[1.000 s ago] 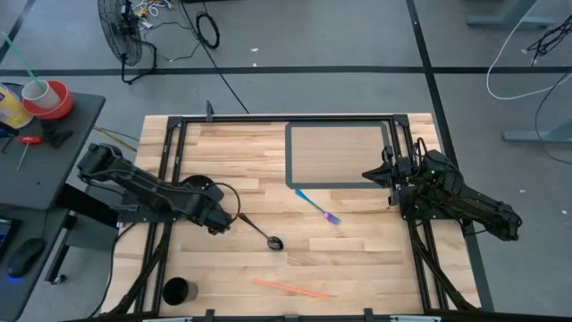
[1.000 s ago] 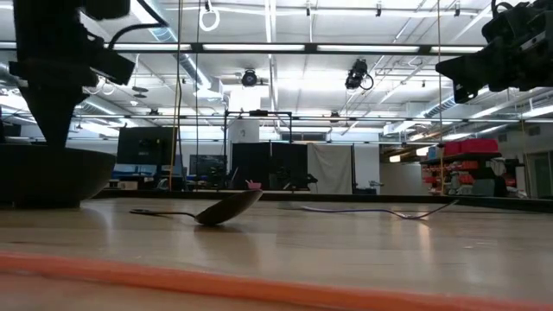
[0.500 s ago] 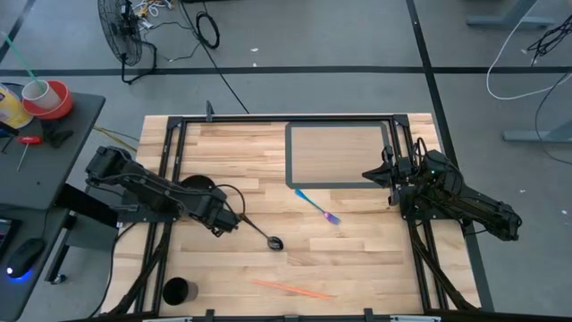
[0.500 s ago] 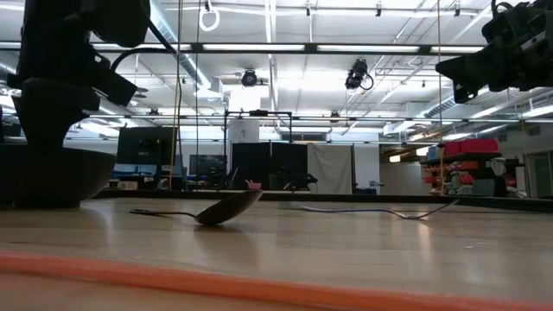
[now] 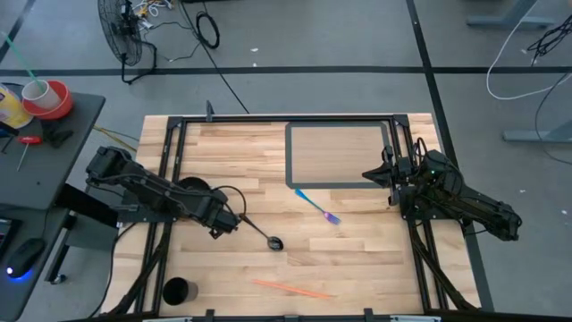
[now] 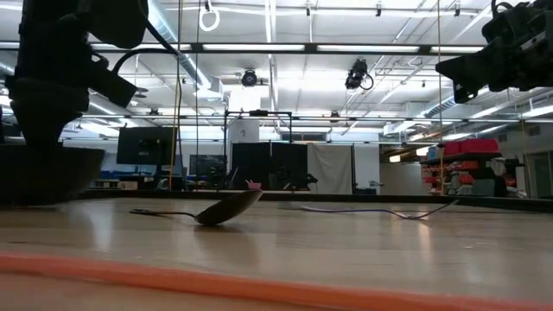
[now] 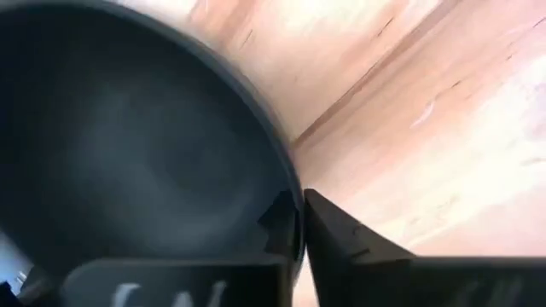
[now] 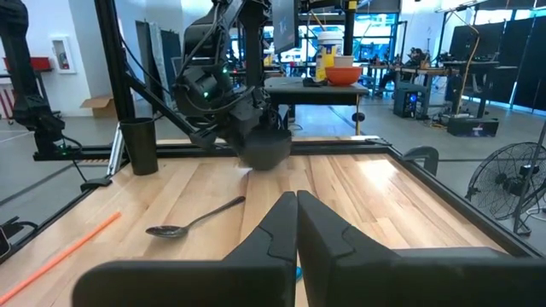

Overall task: Pick & Place Utensil
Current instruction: Put the black bowl on the transparent mat

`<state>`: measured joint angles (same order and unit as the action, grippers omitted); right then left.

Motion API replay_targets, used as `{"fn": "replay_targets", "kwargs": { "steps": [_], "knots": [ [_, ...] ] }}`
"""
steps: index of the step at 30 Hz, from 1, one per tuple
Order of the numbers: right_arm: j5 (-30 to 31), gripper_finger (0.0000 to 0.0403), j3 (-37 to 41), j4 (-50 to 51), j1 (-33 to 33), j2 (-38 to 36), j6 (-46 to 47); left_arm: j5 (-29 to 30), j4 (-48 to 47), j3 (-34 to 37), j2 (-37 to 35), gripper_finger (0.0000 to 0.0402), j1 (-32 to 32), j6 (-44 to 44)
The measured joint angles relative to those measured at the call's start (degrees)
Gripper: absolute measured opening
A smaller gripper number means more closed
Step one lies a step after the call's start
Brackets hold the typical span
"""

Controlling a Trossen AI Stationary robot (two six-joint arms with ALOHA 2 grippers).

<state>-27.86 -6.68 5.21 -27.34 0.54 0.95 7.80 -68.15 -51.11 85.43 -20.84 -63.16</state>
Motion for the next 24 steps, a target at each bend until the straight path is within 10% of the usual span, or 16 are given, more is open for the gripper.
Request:
{"fn": "replay_targets", "kwargs": {
  "steps": [24],
  "knots": [
    [0.00, 0.0009, 0.00, -0.22, -0.01, 0.00, -3.27, -2.51, -0.29, -20.91, 1.44, 0.0010, -4.09, 18.61]
  ]
}}
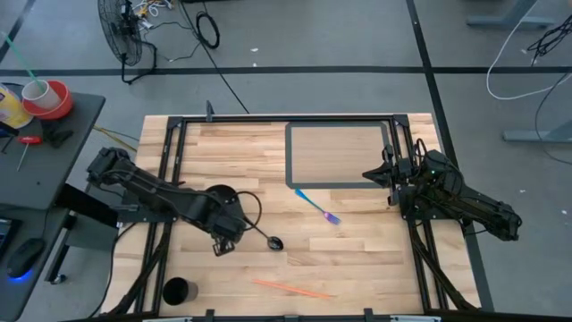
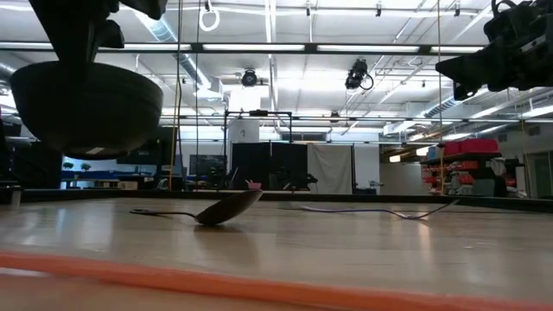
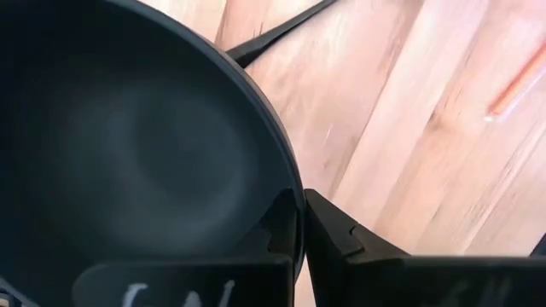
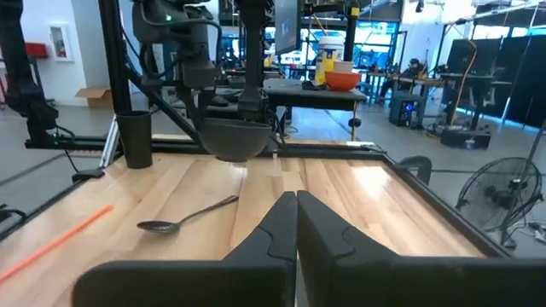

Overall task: Pick & Place Utensil
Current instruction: Put the black bowl on the transparent mat

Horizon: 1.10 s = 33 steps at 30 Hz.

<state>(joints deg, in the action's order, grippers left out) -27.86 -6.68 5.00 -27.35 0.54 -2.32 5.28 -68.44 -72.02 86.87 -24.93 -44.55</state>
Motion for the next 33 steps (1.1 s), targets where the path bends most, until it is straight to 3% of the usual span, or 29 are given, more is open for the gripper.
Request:
{"fn": "replay_targets", "kwargs": {
  "steps": [2, 10, 18, 22, 24, 29, 33],
  "knots": [
    [-0.06, 0.0009, 0.00, -0.37, 0.02, 0.00, 2.15, -0.01, -0.18, -1.41, 1.85, 0.0010, 0.00, 0.62],
    [4.46, 0.0009, 0.02, -9.42, 0.02, 0.04, 31.64, 0.04, -2.12, -11.72, 12.81, 0.0010, -0.48, 11.38],
    [18.14, 0.0009, 0.09, -18.97, 0.07, 0.32, 42.24, 4.03, -1.99, -22.88, 19.59, 0.0010, -2.03, 22.04],
    [11.70, 0.0007, -0.02, -26.92, 2.67, 3.38, 43.95, 4.55, -1.99, -25.08, 21.28, 0.0010, -3.19, 29.35],
    [12.23, 0.0004, 0.03, -26.68, 5.97, 6.12, 43.35, 4.59, -2.06, -25.13, 21.78, 0.0010, -3.80, 33.84],
    [21.39, 0.0002, -1.44, -25.73, 15.60, 17.17, 37.76, 4.54, -2.57, -25.13, 22.01, 0.0013, -4.59, 39.34],
    [29.86, 0.0002, -9.65, -17.10, 22.99, 29.53, 32.82, 4.56, -4.36, -25.13, 22.01, 0.0011, -4.52, 40.87]
  ]
}}
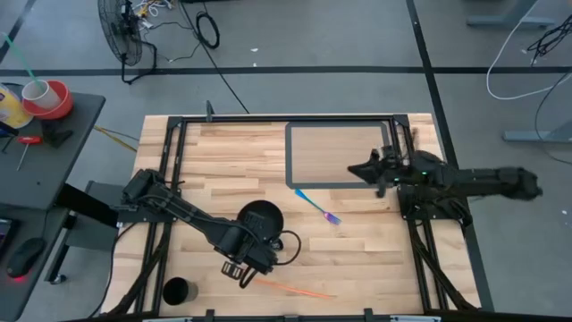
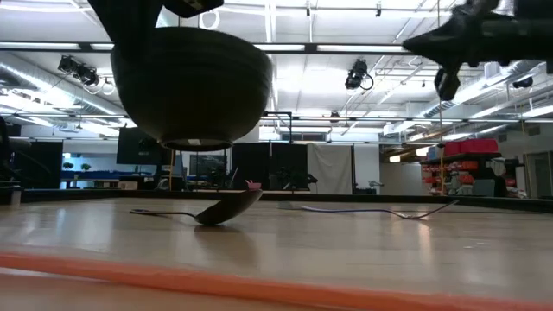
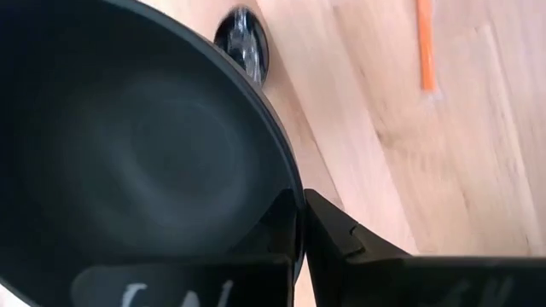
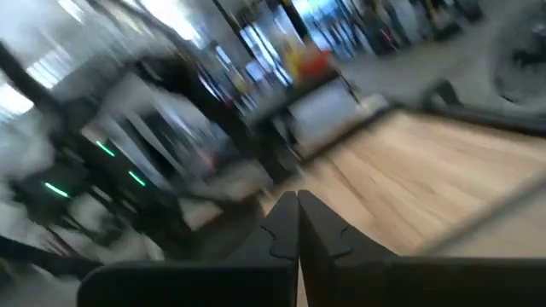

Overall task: Pick & Place Utensil
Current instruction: Put the black bowl on the transparent mat

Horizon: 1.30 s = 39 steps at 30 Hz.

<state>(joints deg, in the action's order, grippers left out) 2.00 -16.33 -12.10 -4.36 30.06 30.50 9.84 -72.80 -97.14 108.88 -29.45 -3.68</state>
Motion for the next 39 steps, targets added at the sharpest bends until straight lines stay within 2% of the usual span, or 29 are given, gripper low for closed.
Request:
{"fn": "replay_targets", "kwargs": {
  "steps": [4, 7, 12, 16, 18, 22, 27, 35, 39],
  "knots": [
    [8.20, 0.0001, -11.37, 8.78, 6.87, 13.12, -5.79, 0.03, -0.27, 0.00, 0.00, 0.0011, 0.00, 0.85],
    [11.66, 0.0001, -19.10, 11.70, 10.65, 22.94, -8.54, 0.02, -0.52, 0.00, 0.00, 0.0011, -0.30, 3.47],
    [12.27, 0.0008, -31.50, 18.10, 14.88, 37.66, -8.57, -0.44, 0.22, 0.00, 0.00, 0.0014, -0.33, 3.55],
    [12.07, 0.0048, -40.79, 23.66, 18.47, 47.40, -9.07, 1.40, -0.13, 0.00, 0.00, 0.0010, -0.28, 2.89],
    [11.93, 0.0076, -43.97, 23.78, 19.41, 51.19, -6.48, 1.49, -0.34, 0.00, 0.00, 0.0010, -0.28, 2.59],
    [12.45, 0.0132, -47.66, 23.70, 19.54, 57.18, 3.36, 1.50, -0.19, 0.02, 0.00, 0.0018, -0.28, 1.73],
    [14.55, 0.0179, -50.18, 23.76, 19.65, 62.44, 4.48, 2.06, 1.22, 0.00, 0.00, 0.0010, -0.31, 1.79],
    [19.88, 0.0182, -50.76, 21.88, 17.93, 64.55, -1.17, 3.64, 1.90, 0.01, 0.00, 0.0019, -0.44, 3.71],
    [18.79, 0.0180, -50.78, 19.41, 16.92, 65.78, -0.52, 3.99, 3.00, 0.01, -0.02, 0.0012, -0.08, 4.35]
  ]
}}
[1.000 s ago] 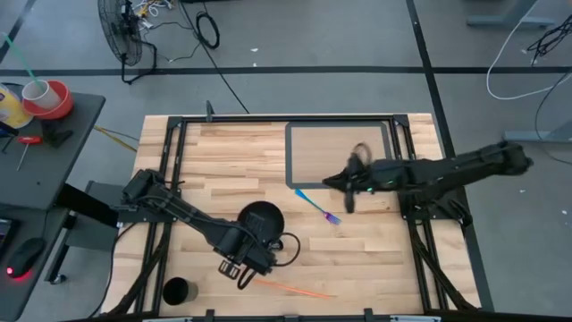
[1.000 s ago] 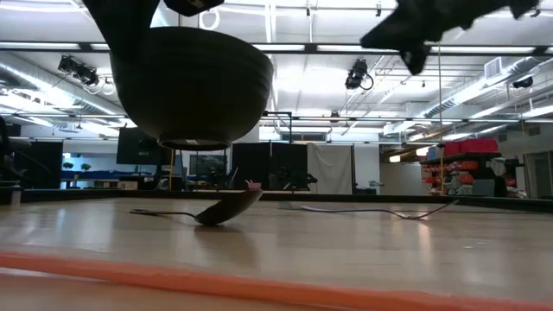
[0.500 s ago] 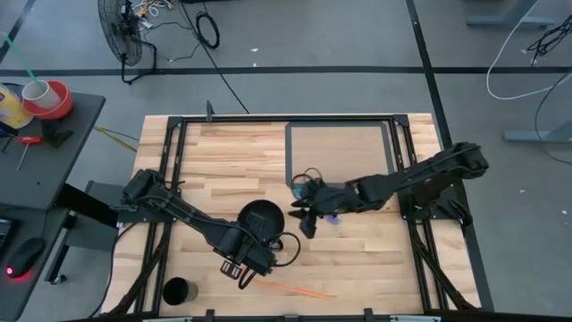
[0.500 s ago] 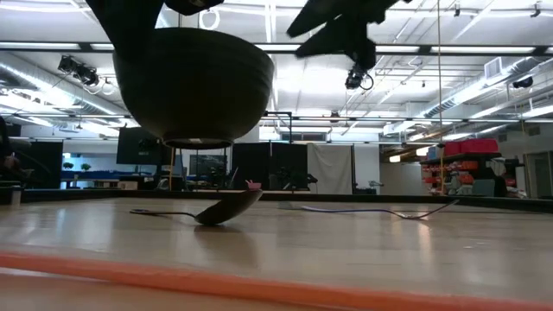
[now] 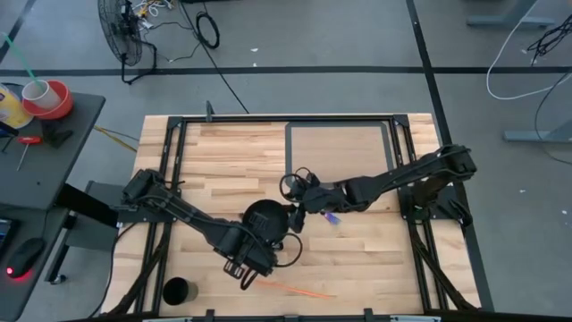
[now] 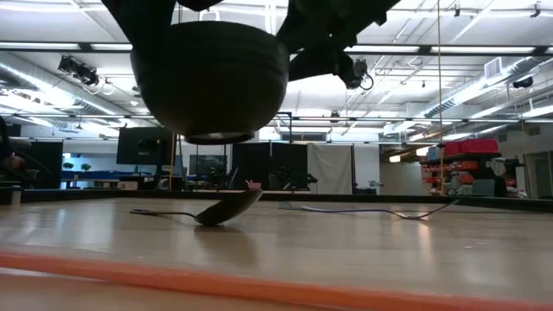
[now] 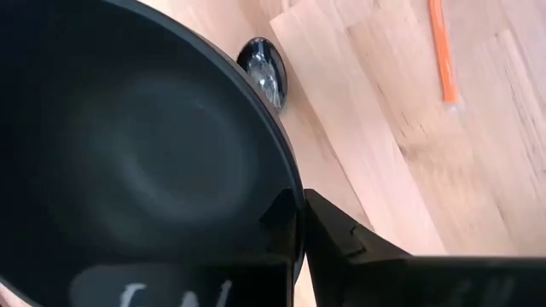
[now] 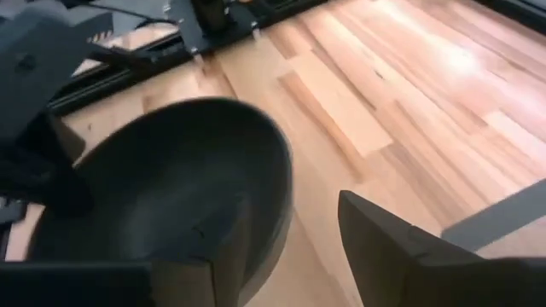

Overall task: Pick & Place Utensil
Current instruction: Put the black bowl on the transparent mat

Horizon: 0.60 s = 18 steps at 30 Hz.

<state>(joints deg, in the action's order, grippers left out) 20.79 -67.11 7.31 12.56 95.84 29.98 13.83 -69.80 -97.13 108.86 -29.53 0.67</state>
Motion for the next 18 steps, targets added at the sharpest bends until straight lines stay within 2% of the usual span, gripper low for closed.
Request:
{"fn": "replay_targets", "kwargs": {
  "steps": [12, 18],
  "knots": [
    [-0.23, 0.0177, 0.00, 0.33, -0.54, 2.60, -0.47, 2.44, 0.38, 0.02, -0.02, 0.0015, 0.87, 2.46],
    [-0.95, 0.0143, 0.00, 1.08, -1.37, 2.59, -0.46, 3.52, 0.98, 0.05, -0.02, 0.0021, 1.19, 3.04]
  ]
}}
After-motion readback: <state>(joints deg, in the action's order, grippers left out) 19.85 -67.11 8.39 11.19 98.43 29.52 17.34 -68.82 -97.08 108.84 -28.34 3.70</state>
